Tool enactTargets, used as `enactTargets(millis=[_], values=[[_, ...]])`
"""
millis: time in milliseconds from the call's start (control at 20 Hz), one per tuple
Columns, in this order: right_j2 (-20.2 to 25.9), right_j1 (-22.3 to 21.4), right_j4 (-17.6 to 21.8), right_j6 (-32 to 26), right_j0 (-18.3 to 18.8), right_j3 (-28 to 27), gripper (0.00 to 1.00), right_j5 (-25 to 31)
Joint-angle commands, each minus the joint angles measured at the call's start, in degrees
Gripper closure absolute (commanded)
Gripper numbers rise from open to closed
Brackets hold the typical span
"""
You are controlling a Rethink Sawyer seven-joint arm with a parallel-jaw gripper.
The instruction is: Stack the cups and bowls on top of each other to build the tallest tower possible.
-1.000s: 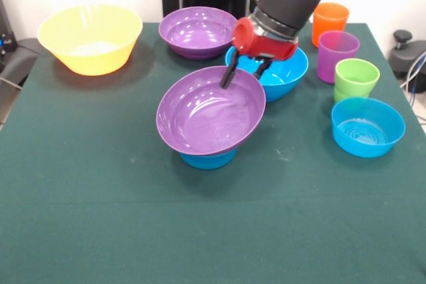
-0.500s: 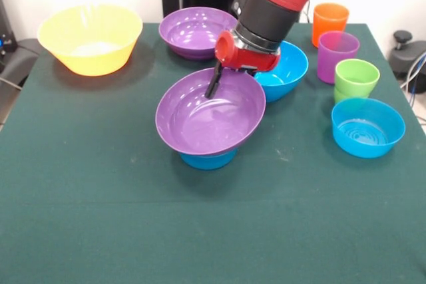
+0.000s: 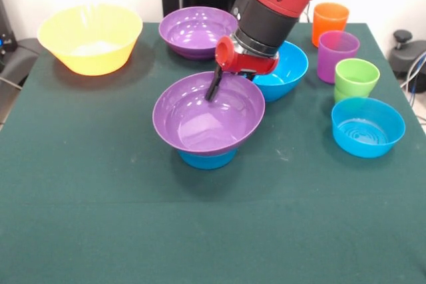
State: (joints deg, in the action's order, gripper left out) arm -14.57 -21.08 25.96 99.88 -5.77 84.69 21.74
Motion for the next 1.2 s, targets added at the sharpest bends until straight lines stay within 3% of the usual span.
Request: enactTargets(millis=[50, 1200], values=[[5.6, 0.0, 4.9, -0.5, -1.0, -2.3, 0.00, -4.5], [4.4, 2.3, 6.9, 1.5, -1.4, -4.6, 0.00, -5.8]])
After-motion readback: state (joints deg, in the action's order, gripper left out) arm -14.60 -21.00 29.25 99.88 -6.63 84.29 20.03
